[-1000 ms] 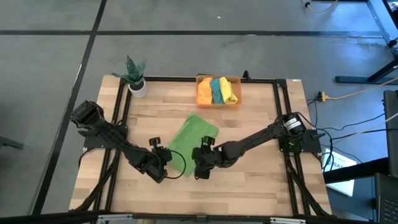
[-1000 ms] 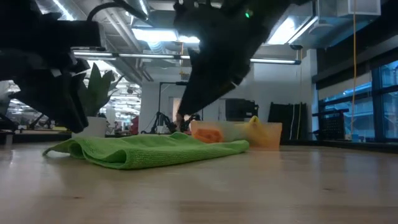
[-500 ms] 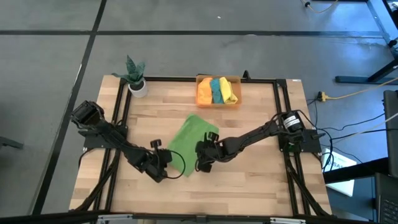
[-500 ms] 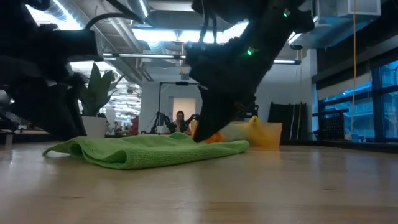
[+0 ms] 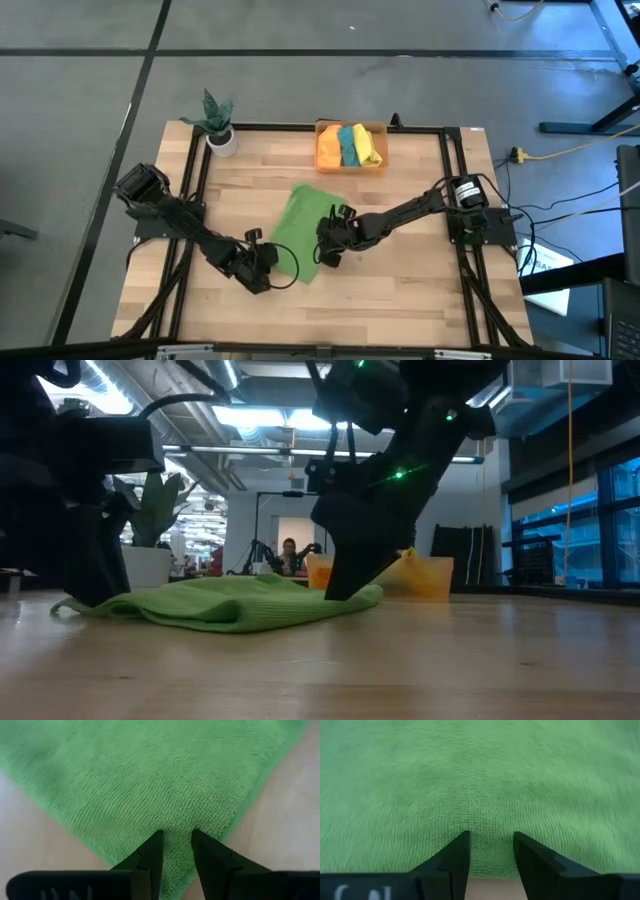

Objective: Roll microfiber towels into tight, uniform cylinder then place into a basket
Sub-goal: Roll the green microfiber towel

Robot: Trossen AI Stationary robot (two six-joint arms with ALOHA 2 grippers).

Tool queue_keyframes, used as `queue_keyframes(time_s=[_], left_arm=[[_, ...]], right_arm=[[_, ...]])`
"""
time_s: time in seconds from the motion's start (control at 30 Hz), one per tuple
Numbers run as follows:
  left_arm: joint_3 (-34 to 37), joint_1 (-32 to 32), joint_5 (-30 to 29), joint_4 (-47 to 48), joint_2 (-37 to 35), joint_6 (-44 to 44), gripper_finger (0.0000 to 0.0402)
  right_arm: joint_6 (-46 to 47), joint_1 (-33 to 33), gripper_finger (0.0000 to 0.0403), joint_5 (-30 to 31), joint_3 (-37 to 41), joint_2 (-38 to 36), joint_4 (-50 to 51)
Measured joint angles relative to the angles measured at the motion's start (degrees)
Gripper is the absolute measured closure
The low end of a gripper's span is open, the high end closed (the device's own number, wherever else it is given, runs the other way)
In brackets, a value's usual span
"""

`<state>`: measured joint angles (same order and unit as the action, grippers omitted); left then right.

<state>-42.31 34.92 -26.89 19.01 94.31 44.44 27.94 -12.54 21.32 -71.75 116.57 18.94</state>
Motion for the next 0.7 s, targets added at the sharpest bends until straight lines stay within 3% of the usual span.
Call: queue_keyframes(time_s=[0.37, 0.7], left_arm=[[-0.1, 0.0, 2.7, -12.9, 3.2, -6.0, 0.0305], [-2.4, 0.1, 3.1, -13.3, 3.1, -14.8, 0.0305]], right_arm=[[-3.1, 3.0, 0.0251, 1.4, 0.0, 0.0, -0.1], [-11.2, 1.3, 0.0251, 2.3, -3.3, 0.0, 0.5]])
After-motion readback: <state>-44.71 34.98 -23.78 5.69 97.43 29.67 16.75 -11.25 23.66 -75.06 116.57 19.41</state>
